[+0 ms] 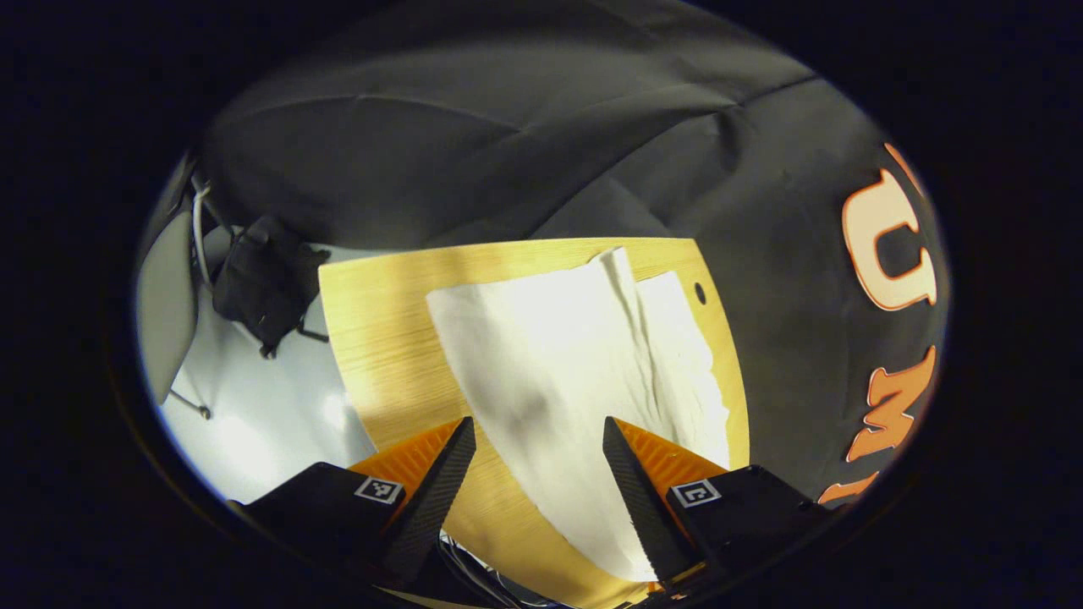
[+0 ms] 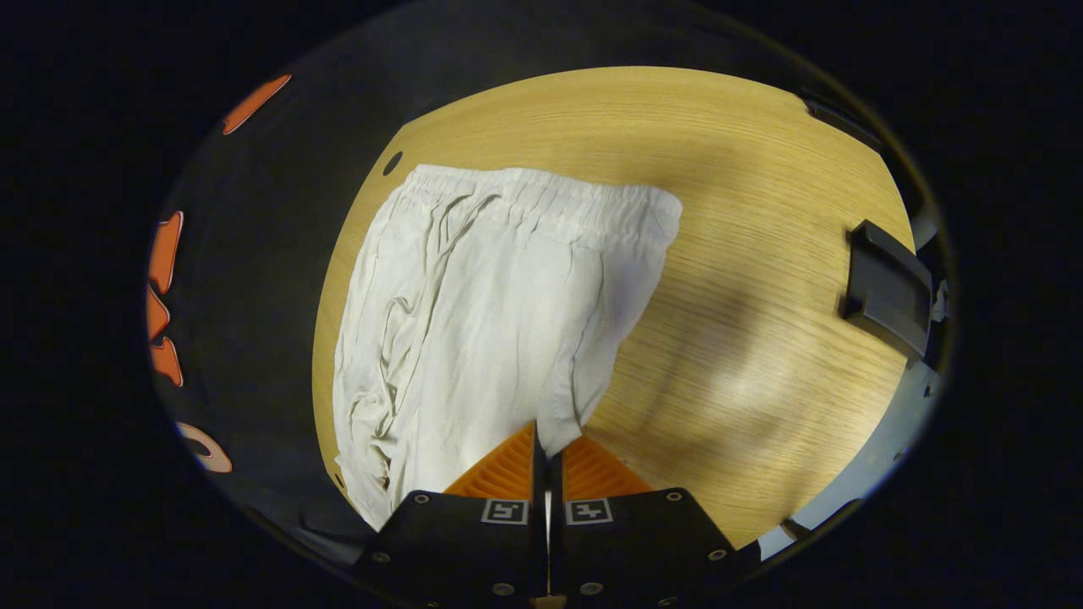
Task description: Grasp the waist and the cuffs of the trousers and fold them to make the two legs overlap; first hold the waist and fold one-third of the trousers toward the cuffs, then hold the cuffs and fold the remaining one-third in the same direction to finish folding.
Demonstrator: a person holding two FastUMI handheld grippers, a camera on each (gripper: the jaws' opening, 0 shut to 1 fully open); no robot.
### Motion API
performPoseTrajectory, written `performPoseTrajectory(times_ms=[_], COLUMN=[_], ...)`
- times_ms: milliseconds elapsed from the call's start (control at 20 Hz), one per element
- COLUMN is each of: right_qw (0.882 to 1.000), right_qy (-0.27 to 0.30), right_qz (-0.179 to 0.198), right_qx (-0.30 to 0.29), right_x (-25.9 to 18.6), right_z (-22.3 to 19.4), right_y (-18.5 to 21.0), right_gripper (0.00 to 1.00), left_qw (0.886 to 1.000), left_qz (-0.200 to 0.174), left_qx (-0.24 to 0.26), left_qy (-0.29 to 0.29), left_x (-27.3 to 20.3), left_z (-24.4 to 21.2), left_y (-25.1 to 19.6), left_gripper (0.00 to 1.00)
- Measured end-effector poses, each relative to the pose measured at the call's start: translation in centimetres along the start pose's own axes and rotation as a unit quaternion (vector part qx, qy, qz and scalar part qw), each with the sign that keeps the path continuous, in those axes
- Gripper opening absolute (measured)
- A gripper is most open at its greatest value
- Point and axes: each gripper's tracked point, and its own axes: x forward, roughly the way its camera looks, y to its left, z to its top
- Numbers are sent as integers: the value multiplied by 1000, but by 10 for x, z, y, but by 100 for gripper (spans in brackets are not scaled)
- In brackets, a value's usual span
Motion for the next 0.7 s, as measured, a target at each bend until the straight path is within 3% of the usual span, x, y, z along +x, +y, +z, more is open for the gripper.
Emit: performPoseTrajectory(times_ms=[150, 450, 700], right_qw=[1000, 1000, 1000], right_qy=[6, 15, 18], right_qz=[-6, -13, -17], right_qx=[-6, -4, -2], right_x=[-1, -1, -1], right_z=[0, 0, 0], right_y=[-1, -2, -2], right_gripper=[2, 1, 2], left_qw=[999, 998, 998], left_qz=[4, 28, 12], left_qx=[-37, -61, -66], left_qy=[10, 20, 19], left_x=[3, 19, 24], left_z=[-2, -2, 2], left_y=[-2, 7, -4], left_gripper=[99, 99, 99])
